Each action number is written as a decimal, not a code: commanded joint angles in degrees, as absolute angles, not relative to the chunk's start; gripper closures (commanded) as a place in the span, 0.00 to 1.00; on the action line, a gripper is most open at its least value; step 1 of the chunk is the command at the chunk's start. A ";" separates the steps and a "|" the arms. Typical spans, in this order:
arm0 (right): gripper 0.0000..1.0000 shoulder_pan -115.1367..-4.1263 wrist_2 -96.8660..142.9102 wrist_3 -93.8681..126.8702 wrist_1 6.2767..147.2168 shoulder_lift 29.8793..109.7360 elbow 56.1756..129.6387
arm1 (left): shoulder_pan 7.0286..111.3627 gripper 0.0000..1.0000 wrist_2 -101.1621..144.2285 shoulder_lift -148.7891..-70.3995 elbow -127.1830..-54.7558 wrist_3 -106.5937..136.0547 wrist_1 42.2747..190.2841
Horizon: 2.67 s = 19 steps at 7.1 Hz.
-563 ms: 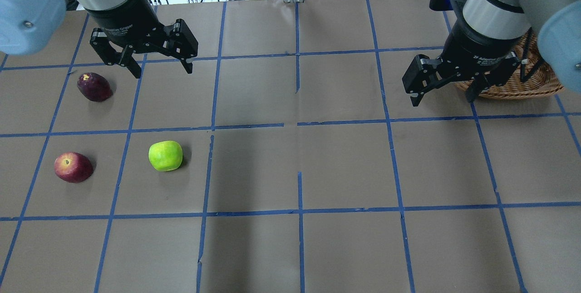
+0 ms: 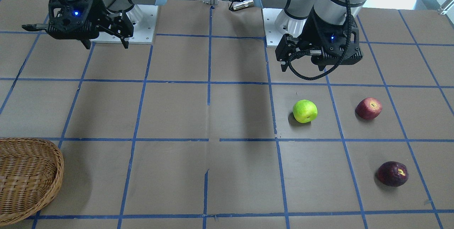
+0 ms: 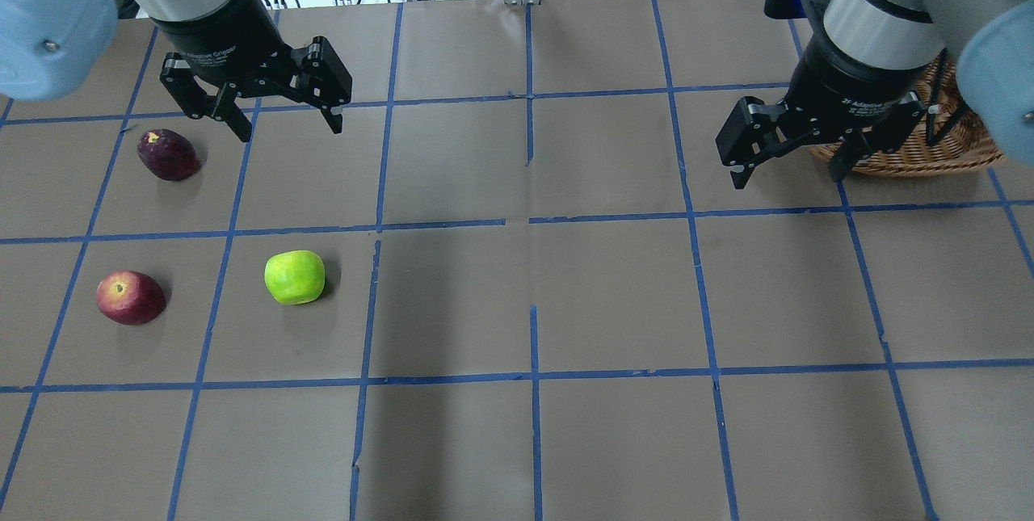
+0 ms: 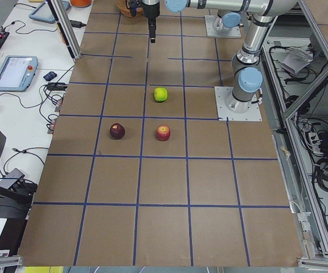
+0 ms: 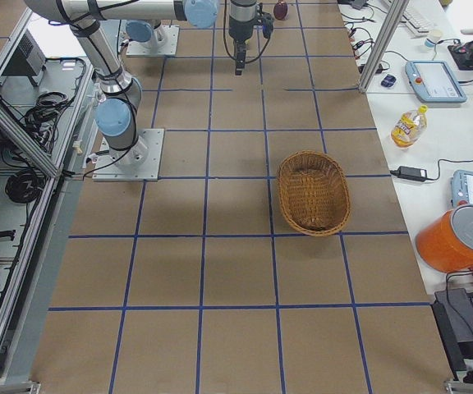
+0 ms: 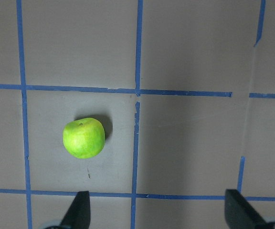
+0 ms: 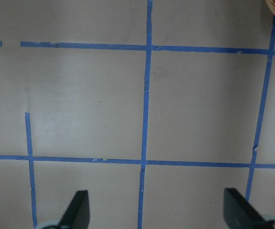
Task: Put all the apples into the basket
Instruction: 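Move the left gripper toward the green apple, then grasp the green apple with the left gripper and carry it toward the table center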
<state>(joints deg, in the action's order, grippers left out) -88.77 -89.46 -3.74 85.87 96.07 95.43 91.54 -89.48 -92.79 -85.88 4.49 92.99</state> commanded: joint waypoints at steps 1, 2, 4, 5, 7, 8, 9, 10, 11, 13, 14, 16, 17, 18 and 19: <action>0.00 -88.77 -89.47 -3.69 85.87 96.06 95.54 | 91.41 0.00 -89.56 -92.72 -86.48 3.96 93.16; 0.00 -88.77 -89.65 -3.78 85.87 96.06 95.62 | 90.54 0.00 -89.47 -92.81 -87.96 -1.70 92.38; 0.00 -88.77 -89.65 -3.78 85.87 96.06 95.62 | 85.99 0.00 -89.47 -96.13 -91.12 -2.98 91.24; 0.00 -88.86 -89.65 -3.78 85.87 96.06 95.62 | 81.69 0.00 -89.39 -97.98 -93.32 -3.25 89.93; 0.00 -88.77 -89.65 -3.87 85.87 95.98 95.62 | 80.60 0.00 -93.92 -101.06 -100.33 -4.48 79.61; 0.00 -88.77 -89.65 -3.78 85.87 95.98 95.62 | 80.25 0.00 -95.17 -101.86 -103.59 -4.48 75.02; 0.00 -88.77 -89.65 -3.78 85.87 95.98 95.62 | 80.24 0.00 -95.10 -102.65 -106.15 -4.13 74.80; 0.00 -88.77 -89.65 -3.78 85.87 95.98 95.62 | 80.24 0.00 -95.18 -103.35 -108.43 -4.30 72.79; 0.00 -88.77 -89.65 -3.78 85.96 95.98 95.62 | 80.24 0.00 -95.10 -104.32 -110.98 -4.31 69.12; 0.00 -88.77 -89.56 -3.25 85.43 95.89 95.71 | 80.24 0.00 -94.92 -106.08 -113.90 -4.39 62.60; 0.00 -88.77 -89.56 -3.16 85.17 95.80 95.71 | 80.24 0.00 -95.10 -106.52 -114.52 -6.48 62.40; 0.00 -88.77 -89.65 -3.16 85.43 95.89 95.71 | 80.33 0.43 -95.10 -106.61 -114.70 -9.40 62.40; 0.00 -88.77 -89.65 -3.16 85.52 95.89 95.71 | 80.68 0.58 -94.75 -106.44 -114.18 -8.62 62.23; 0.00 -88.77 -89.56 -3.16 85.60 95.89 95.71 | 81.12 0.59 -91.53 -105.39 -113.13 -8.09 62.40; 0.00 -88.77 -89.56 -3.25 85.95 95.89 95.71 | 81.82 0.59 -85.06 -105.82 -109.81 -1.30 63.36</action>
